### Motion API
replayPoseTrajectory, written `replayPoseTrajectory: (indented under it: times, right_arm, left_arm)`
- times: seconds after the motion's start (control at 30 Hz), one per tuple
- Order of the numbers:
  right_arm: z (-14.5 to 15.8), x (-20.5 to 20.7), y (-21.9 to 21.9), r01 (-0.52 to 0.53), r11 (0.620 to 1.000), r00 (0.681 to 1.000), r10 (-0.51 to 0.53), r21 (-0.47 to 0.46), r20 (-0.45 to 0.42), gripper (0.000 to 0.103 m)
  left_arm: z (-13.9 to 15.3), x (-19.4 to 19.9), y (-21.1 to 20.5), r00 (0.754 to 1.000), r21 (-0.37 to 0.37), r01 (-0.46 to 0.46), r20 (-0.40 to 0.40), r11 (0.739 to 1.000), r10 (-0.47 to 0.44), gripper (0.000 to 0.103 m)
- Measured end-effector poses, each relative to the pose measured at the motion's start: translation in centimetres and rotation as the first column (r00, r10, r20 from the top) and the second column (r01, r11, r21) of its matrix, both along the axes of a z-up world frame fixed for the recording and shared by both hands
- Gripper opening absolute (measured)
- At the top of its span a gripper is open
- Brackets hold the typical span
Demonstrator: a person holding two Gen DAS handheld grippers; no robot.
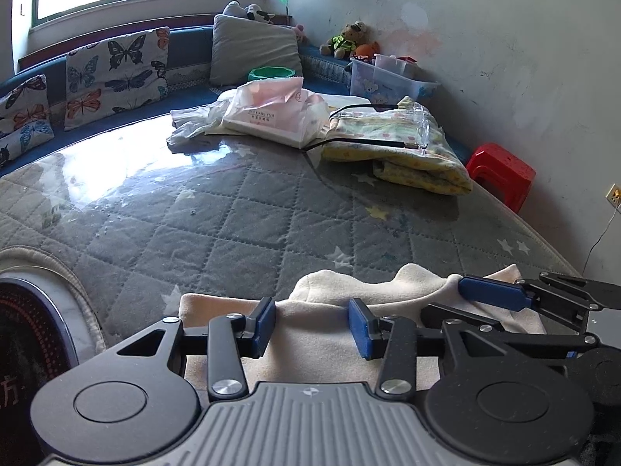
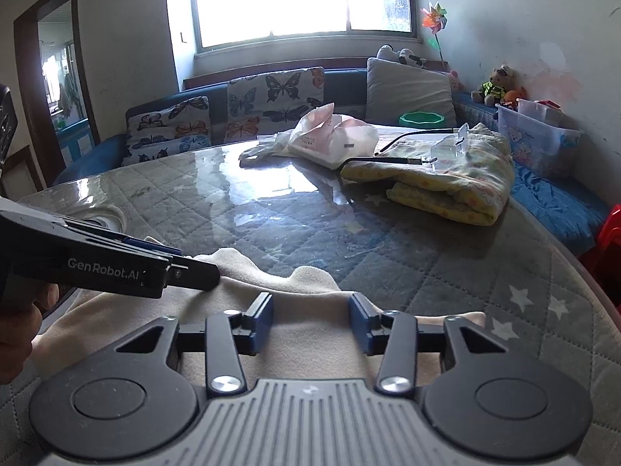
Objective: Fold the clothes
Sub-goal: 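Lower the folded garment onto the table with both grippers and release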
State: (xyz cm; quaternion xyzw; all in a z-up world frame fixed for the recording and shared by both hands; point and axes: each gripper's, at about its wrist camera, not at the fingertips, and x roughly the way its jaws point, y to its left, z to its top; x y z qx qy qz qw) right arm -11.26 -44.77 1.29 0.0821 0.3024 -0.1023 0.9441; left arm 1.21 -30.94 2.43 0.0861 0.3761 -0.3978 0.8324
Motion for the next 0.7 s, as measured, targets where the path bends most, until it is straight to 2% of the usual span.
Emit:
replayPoseTrajectory:
  times: [0.27, 0.43, 0.7]
  right_arm:
    - [0.9, -1.0, 1.0, -0.034, 0.999, 0.999, 0.034, -0.024, 0.007, 0.050]
    - [1.2, -3.5, 2.8, -0.086, 0.993, 0.996, 0.087, -0.084, 0.002, 0.051]
    - [0.9, -8.3, 4.1, -0.081, 0.987, 0.997, 0.083, -0.140, 0.006, 0.053]
  left_arm:
    - [0.0, -0.1, -0.5, 1.000, 0.013, -0.008, 0.007, 1.000, 0.008, 0.048]
    - [-0.1, -0.3, -0.5, 1.000, 0.019, -0.013, 0.022, 1.000, 0.013, 0.048]
    - [-0.2, -0.5, -0.8, 0.999, 0.026, -0.031, 0.046, 0.999, 0.030, 0.051]
